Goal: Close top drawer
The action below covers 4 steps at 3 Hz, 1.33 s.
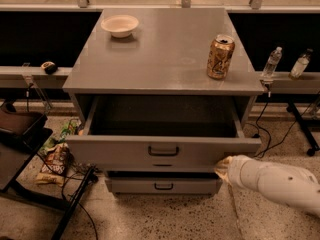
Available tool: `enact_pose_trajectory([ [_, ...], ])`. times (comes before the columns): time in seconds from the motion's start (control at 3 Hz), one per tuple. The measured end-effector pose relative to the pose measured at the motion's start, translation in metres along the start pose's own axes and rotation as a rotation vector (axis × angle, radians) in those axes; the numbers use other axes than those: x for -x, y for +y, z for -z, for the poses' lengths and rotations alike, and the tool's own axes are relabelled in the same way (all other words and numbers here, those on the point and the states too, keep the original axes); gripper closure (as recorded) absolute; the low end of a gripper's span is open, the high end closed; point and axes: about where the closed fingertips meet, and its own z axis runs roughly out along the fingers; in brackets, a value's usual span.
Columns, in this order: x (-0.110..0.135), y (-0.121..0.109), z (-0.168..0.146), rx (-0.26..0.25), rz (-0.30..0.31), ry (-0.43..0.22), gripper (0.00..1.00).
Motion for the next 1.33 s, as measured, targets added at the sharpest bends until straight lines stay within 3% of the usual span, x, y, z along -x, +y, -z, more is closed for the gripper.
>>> enact_pose_trajectory([
  [0.67,-0.006,-0.070,-0.037,-0.056,-0.053,-0.015,1.00],
  [1.33,-0.006,-0.077,-0.037,-0.065,-0.055,-0.017,0.59],
])
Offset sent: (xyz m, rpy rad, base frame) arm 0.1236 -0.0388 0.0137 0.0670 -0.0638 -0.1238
